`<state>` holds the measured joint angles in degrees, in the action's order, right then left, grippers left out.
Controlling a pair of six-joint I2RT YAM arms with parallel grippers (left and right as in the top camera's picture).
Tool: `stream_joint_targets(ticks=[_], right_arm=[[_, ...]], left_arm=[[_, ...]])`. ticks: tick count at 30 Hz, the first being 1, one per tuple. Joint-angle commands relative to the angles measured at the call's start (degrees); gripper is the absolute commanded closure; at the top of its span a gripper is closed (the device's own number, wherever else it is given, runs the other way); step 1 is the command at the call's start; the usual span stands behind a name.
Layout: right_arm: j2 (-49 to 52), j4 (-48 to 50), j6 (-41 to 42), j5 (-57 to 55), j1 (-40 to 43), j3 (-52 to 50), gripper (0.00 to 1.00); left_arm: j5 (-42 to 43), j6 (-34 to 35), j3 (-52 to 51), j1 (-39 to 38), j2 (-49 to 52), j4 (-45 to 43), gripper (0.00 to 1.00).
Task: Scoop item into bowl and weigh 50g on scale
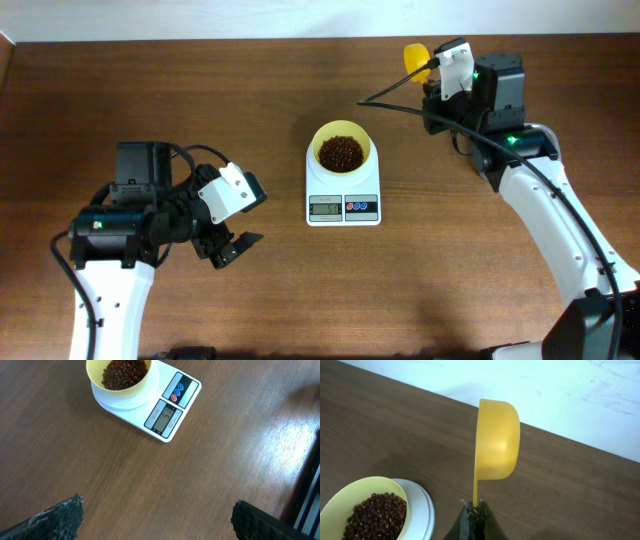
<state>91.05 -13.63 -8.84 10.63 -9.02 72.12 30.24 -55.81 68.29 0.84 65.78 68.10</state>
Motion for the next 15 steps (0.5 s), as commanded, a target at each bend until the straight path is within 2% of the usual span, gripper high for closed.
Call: stream_joint_targets(ticks=[1, 3, 6, 10, 12, 15], right_arm=[[0.31, -0.33, 3.37, 5.95, -1.68, 0.31, 0.96], [0.59, -2.16, 3.28, 6.84, -3.76, 0.31, 0.96], [2.32, -7.5, -3.02, 6.73, -8.83, 0.31, 0.96], [2.86, -7.65, -6.34, 4.81, -12.0, 0.26, 0.96], [4.44, -9.46, -11.63, 1.42, -13.11, 0.15, 0.96], [6.99, -10.19, -14.58, -0.76, -14.32, 0.15, 0.96]], left_arm=[[1.22, -0.87, 0.04, 0.35, -0.11, 0.07, 0.01], [1.2, -0.87, 0.04, 0.35, -0.11, 0.07, 0.01], [1.22, -0.87, 0.04, 0.35, -0.11, 0.07, 0.01], [1.2, -0.87, 0.04, 0.35, -0.11, 0.07, 0.01], [1.2, -0.87, 0.04, 0.35, -0.11, 0.07, 0.01], [1.22, -0.87, 0.04, 0.35, -0.11, 0.07, 0.01]])
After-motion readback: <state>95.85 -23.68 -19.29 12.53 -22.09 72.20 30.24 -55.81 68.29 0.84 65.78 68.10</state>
